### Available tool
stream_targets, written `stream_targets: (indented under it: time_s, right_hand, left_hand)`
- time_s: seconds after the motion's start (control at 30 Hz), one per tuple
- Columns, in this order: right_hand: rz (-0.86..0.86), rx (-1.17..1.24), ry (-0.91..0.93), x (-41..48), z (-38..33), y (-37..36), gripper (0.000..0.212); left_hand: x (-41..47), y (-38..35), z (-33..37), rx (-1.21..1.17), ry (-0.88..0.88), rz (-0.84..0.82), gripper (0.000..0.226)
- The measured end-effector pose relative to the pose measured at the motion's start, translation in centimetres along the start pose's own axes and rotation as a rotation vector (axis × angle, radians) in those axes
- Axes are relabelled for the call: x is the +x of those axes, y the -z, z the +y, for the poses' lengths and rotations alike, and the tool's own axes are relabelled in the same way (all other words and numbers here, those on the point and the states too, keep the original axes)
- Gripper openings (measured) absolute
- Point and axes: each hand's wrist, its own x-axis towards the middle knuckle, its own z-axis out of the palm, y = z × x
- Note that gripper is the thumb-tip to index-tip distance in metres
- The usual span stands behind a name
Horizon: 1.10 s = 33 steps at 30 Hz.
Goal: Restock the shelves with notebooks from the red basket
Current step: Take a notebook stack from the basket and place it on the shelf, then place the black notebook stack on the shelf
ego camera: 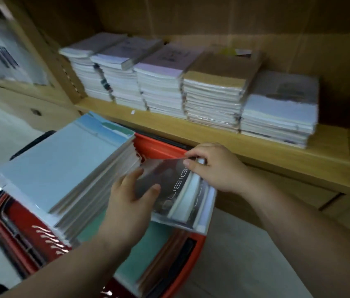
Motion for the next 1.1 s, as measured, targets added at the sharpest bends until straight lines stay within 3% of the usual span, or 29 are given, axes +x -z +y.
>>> stream_targets:
  time_s: [0.13,0.23,0.4,0.6,0.73,0.8,0.9,1.1]
  right_hand:
    - [0.048,0.002,-0.068,-0.8,-0.1,-0.9,0.038]
    - [0.104,-0.007,-0.158,-1.5,-0.4,-1.5,0.044]
    - [0.237,-0.026,-0.167,-2.0,-1.2,-1.9,0.041]
    - [0.245,0.079,-0.204,-2.3,-1.9,-1.7,0.027]
    - [0.228,0.211,-0.253,-2.2,-2.3,-1.5,0.019]
    - [0.209,0.230,-0.266,-2.4,-2.5,-1.4,0.026]
    - [0.192,0.266,-0.297,-2.8,-3.0,-1.0,0.032]
    - [0.202,0.458,-0.332,-4.2,-4.5,2.5,0.012]
  left_hand:
    - [-3.4,-1.6,-1.1,-0.122,0.180,0.134,0.058]
    - [-3.7,-2.5,-0.8,-0.181,0.326,0.112,0.069]
    - [-2.3,-3.4,-1.8,-0.395,0.536,0.058,0.115]
    - [-2.0,-3.4,-1.6,-0.647,0.595,0.025,0.095]
    - [-2.0,-3.0,-0.6,-0.723,0.639,0.080,0.111]
    - [-2.2,-2.4,0.4,-0.738,0.627,0.088,0.092]
    - [-2.5,-2.1,0.9,-0.787,0.597,0.112,0.037]
    - [-4.4,-0.7,3.1,-0.876,0.504,-0.021,0.028]
